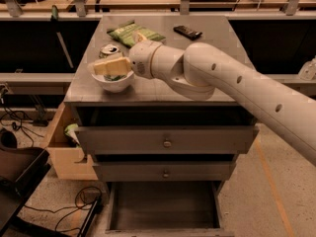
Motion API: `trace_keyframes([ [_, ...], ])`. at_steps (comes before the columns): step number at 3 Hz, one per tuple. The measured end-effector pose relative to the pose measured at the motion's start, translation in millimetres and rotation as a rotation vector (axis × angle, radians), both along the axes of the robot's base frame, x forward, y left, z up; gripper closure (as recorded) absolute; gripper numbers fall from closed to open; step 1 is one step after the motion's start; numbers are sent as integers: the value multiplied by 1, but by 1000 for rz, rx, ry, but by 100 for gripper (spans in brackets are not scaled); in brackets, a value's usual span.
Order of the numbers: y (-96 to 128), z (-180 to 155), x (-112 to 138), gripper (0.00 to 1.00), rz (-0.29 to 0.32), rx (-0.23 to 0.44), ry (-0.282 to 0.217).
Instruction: Pick 7up can from white bowl and place on counter
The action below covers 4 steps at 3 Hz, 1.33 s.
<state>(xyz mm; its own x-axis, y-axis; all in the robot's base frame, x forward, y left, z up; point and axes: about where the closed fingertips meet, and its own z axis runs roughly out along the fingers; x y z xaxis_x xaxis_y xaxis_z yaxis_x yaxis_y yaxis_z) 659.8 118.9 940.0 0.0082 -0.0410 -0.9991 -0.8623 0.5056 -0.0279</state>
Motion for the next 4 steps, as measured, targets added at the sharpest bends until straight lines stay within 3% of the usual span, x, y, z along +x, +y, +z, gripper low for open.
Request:
trace_keyframes([
  [1,4,-20,-5,20,1,7,9],
  [2,6,-18,-6,41,6,7,8],
  [3,9,-17,-7,72,11,8,7],
  [4,11,-16,-8,95,14,8,6],
])
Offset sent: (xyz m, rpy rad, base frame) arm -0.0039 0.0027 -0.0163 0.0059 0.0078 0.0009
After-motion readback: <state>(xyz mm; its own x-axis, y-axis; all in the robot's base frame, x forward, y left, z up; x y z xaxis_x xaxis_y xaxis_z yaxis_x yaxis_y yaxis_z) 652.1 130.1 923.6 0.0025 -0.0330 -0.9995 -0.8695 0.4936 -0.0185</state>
